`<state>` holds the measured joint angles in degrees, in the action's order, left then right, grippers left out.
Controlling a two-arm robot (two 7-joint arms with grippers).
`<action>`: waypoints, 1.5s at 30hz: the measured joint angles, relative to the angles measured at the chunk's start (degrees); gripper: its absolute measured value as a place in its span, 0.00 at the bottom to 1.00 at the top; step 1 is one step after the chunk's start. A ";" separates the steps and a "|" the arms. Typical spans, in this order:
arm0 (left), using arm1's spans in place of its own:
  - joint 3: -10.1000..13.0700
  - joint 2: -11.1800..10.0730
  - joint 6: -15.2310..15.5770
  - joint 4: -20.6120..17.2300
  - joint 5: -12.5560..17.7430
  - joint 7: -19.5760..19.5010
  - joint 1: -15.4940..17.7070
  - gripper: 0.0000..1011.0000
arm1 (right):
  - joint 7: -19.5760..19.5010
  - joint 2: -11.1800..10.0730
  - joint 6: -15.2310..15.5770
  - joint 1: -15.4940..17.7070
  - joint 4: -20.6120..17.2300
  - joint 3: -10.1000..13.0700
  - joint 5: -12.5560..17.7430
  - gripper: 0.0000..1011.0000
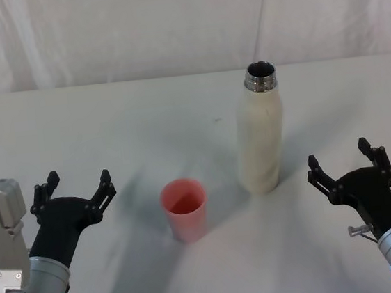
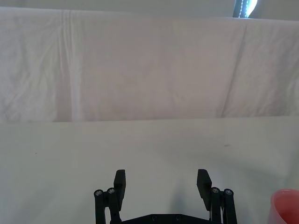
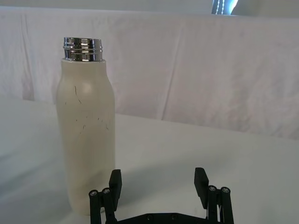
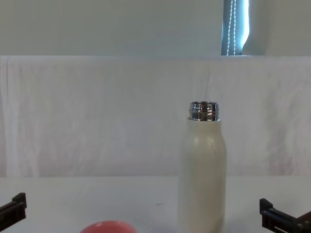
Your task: Grasp the thermos with one hand and pour water into the cup lid.
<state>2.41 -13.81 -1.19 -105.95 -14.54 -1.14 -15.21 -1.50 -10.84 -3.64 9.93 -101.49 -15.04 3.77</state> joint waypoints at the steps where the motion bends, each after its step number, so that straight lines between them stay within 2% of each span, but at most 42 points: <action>1: 0.00 0.00 0.00 0.00 0.00 0.00 0.00 0.99 | 0.00 0.00 0.00 0.00 0.00 0.00 0.00 0.99; 45: 0.00 0.00 0.00 0.00 0.00 0.00 0.00 0.99 | 0.00 0.00 0.00 0.00 0.00 0.00 0.00 0.99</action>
<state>2.41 -13.80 -1.19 -105.95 -14.55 -1.14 -15.21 -1.50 -10.84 -3.65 9.93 -101.49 -15.04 3.78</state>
